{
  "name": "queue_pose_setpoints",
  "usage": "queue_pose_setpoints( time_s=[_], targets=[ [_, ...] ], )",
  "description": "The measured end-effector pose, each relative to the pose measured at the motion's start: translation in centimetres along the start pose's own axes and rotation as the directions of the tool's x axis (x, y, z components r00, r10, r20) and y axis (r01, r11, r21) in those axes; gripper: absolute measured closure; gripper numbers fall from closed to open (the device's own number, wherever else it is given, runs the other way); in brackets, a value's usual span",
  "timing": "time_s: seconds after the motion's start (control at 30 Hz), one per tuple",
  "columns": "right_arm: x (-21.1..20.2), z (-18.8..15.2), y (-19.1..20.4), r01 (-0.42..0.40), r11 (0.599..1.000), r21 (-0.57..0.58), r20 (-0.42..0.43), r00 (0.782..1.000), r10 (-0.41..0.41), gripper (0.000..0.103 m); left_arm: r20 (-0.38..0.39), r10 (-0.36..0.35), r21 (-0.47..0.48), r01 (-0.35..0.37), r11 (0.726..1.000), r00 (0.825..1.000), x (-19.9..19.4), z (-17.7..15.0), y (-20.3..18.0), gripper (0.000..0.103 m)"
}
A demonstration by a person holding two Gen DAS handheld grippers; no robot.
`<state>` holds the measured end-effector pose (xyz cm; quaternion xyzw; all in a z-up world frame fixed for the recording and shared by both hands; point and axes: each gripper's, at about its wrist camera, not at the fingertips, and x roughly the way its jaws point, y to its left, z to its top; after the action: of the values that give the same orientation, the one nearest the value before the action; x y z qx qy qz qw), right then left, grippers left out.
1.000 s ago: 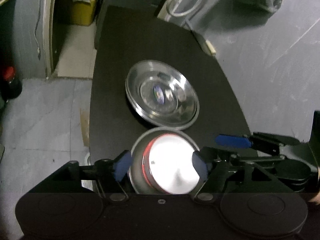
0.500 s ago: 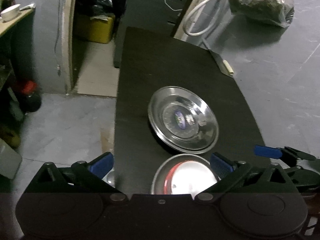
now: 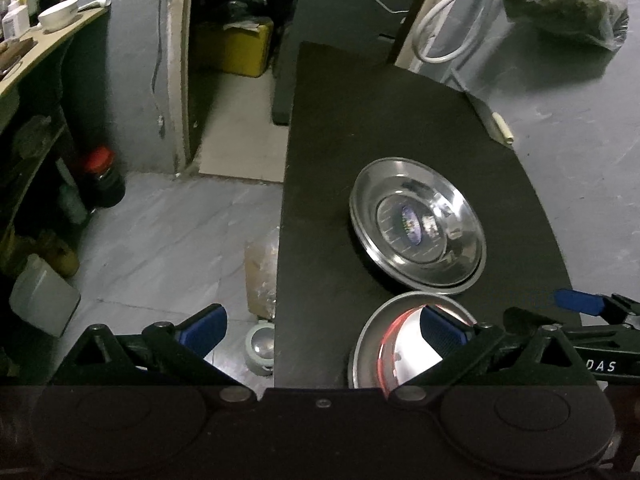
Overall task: Organize plates and bowls
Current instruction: 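Move the left tool to the rim of the steel bowl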
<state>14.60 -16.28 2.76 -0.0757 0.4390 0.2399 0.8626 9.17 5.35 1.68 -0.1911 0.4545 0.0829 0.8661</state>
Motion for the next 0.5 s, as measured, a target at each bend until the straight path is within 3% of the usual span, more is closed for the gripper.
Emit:
queue_pose_setpoints(
  time_s=[0.5],
  targets=[
    [1.4, -1.0, -0.9, 0.099, 0.993, -0.064, -0.114, 0.988, -0.106, 0.0, -0.077, 0.089, -0.036, -0.092, 0.995, 0.993, 1.0, -1.8, 2.4, 0.001]
  ],
)
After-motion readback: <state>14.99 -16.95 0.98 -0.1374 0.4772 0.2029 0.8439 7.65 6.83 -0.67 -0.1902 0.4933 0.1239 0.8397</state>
